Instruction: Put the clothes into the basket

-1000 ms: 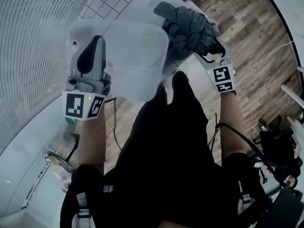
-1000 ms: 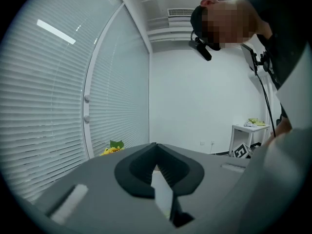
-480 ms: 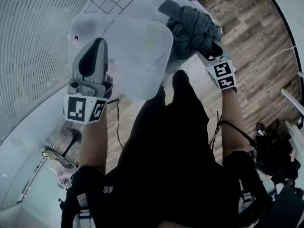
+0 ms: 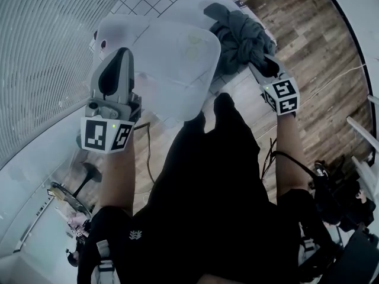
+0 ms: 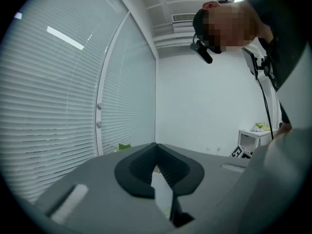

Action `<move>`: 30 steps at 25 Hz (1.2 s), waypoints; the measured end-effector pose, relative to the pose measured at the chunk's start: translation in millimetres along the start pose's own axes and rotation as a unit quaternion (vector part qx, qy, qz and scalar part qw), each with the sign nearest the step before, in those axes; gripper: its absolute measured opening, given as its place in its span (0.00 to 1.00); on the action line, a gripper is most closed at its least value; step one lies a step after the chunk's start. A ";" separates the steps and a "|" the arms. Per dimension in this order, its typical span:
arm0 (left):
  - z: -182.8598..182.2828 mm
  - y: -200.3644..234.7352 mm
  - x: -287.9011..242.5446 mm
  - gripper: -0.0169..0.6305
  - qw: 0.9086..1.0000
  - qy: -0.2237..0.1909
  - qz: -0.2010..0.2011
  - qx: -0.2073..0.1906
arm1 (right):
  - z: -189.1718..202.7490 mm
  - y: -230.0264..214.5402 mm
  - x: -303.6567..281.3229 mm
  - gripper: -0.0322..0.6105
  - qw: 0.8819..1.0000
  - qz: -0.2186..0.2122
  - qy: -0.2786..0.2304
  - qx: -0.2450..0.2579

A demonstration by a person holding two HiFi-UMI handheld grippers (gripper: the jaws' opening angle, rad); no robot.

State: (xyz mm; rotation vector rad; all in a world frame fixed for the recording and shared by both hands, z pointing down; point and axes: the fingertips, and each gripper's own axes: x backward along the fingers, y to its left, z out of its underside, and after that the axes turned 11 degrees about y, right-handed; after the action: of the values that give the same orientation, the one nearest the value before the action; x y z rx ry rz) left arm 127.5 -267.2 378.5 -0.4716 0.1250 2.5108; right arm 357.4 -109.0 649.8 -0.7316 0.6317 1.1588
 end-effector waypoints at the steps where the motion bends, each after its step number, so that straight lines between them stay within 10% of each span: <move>1: -1.6 0.5 1.8 0.04 1.000 -0.002 0.000 0.001 | -3.0 0.9 2.8 0.32 1.000 -0.001 -0.007 -0.005; 30: -36.1 26.6 58.2 0.04 0.998 -0.065 -0.005 0.012 | -91.0 16.6 96.0 0.27 0.989 0.043 -0.131 -0.044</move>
State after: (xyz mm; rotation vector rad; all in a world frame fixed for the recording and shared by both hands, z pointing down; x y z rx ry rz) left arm 78.8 -265.6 323.6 -0.2985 0.1025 2.5194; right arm 362.4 -121.5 517.1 -0.6179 0.3961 1.3423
